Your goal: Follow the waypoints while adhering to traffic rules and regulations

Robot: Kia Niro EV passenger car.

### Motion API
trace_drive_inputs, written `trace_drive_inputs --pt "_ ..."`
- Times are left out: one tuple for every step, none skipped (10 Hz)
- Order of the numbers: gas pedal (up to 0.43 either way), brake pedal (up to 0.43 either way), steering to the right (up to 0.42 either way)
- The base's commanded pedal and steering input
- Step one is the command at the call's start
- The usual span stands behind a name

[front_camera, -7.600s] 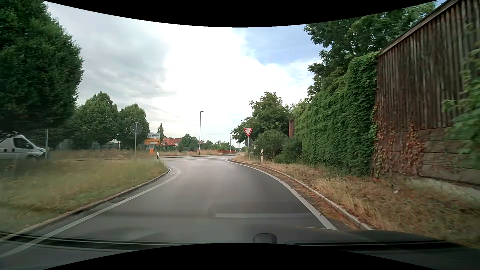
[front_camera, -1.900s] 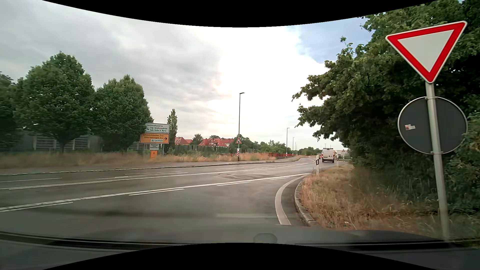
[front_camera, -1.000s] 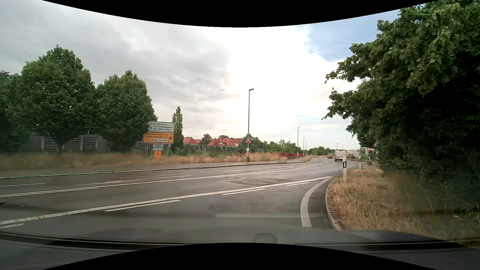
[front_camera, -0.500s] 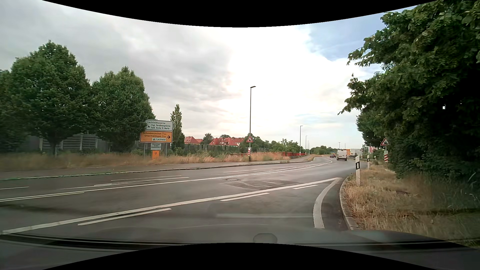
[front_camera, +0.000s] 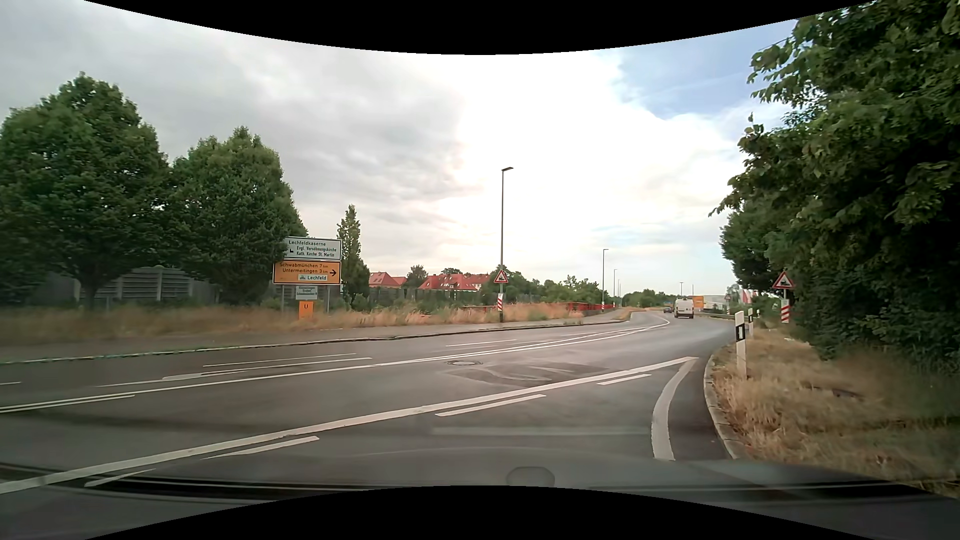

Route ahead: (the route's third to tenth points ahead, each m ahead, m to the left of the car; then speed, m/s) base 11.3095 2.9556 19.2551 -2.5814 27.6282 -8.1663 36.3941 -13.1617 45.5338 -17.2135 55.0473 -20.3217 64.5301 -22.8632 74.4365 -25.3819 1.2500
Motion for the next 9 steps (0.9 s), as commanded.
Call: trace_drive_inputs --pt "0.0 0.159 -0.01" --pt "0.0 0.152 -0.005" --pt "0.0 0.146 -0.005" --pt "0.0 0.134 -0.005" --pt "0.0 0.116 -0.004" --pt "0.0 0.091 -0.004" --pt "0.0 0.073 0.0" --pt "0.0 0.043 0.008" --pt "0.0 0.0 0.014"
